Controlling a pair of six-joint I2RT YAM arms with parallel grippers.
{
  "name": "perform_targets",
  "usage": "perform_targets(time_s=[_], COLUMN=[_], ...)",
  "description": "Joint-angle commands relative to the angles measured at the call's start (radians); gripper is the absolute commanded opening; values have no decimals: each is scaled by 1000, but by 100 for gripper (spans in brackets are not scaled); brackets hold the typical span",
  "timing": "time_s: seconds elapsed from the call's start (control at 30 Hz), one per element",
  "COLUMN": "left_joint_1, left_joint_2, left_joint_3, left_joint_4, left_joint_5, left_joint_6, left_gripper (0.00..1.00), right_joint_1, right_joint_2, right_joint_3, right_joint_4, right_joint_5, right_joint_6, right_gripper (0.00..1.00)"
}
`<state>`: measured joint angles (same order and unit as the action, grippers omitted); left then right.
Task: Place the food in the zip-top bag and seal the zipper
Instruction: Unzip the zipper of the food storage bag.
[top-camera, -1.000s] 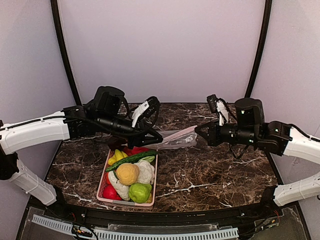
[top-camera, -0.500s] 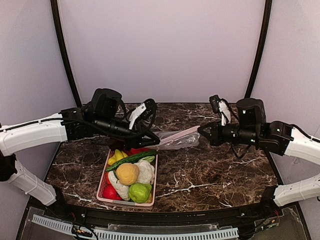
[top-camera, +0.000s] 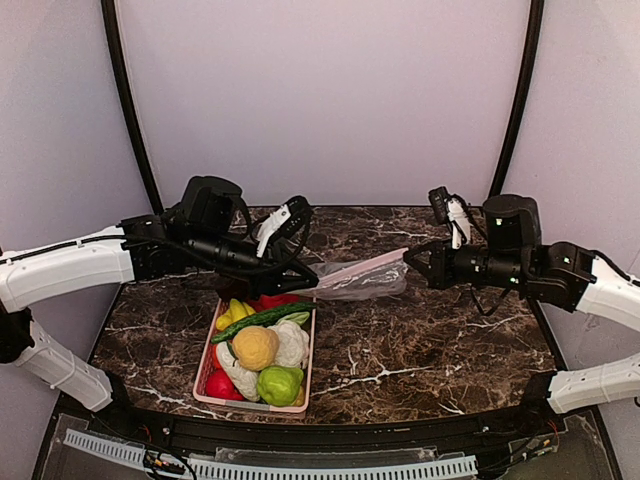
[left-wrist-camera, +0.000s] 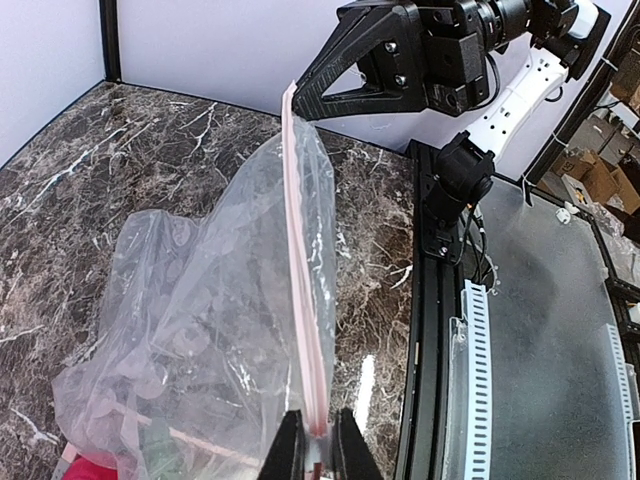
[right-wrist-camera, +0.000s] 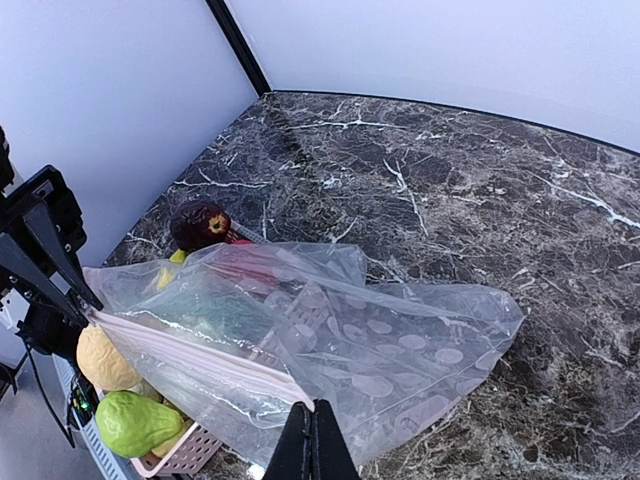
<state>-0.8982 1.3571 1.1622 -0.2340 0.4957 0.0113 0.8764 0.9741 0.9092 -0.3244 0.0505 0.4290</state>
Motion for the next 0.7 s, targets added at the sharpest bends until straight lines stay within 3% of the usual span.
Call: perform_targets(time_s=[0.0, 0.67], left_joint_1=[13, 37], left_joint_2=[-39, -55], left_joint_3=[-27, -36], left_joint_4=[-93, -128], left_joint_5=[18, 13], left_joint_6=[-6, 4], left_gripper=[1, 1], right_joint_1=[-34, -59], right_joint_2=[-30, -71], right_joint_3=[-4, -12], right_joint_4=[-11, -51], right_joint_5=[102, 128], right_joint_6=[11, 19], right_gripper=[0, 0])
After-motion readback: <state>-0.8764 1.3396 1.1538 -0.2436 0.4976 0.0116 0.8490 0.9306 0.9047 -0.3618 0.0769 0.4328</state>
